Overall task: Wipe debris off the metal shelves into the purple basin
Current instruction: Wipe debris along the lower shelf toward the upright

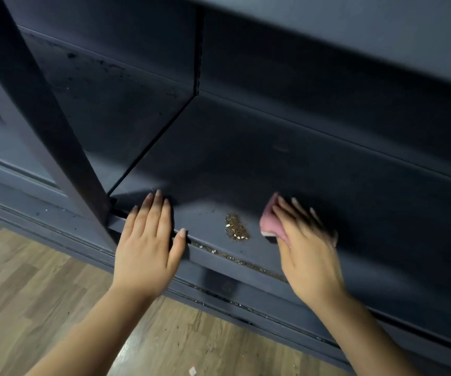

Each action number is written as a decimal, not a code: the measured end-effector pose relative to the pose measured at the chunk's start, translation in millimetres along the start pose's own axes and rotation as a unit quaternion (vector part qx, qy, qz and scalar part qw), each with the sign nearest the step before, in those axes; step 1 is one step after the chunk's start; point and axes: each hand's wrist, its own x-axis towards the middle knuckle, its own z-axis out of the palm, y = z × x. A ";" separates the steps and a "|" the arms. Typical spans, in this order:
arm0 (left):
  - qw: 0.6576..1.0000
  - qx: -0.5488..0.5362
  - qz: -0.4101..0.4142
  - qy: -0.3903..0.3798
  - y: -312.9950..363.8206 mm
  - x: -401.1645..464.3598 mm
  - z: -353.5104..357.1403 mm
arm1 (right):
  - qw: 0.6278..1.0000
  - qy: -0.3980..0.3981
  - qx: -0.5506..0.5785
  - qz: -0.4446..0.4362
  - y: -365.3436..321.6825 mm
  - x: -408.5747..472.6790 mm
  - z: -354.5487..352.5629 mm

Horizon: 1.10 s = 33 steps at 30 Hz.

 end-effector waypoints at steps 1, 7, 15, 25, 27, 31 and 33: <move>1.000 0.001 0.001 -0.001 -0.3 0.1 -0.1 | 1.000 -0.014 0.000 0.023 7.3 -10.1 3.2; 1.000 -0.009 0.004 0.005 -3.0 -0.9 3.0 | 0.973 0.042 0.136 0.183 -24.1 0.7 22.2; 0.999 -0.024 0.006 0.021 -4.1 -0.9 5.2 | 0.953 0.036 0.257 0.155 -122.2 46.8 34.2; 0.998 0.015 0.066 -0.006 -33.4 1.2 -7.7 | 0.919 -0.129 0.284 0.241 -56.3 91.4 31.7; 0.998 0.009 0.066 -0.010 -33.5 0.6 -3.9 | 0.925 -0.161 0.280 0.200 -66.9 96.1 34.1; 0.998 0.004 0.068 0.002 -31.8 0.0 -3.6 | 0.945 -0.164 0.279 0.033 -91.9 78.7 29.1; 0.998 0.009 0.064 -0.007 -31.5 -0.3 -6.4 | 0.949 -0.164 0.268 0.004 -93.5 73.4 27.9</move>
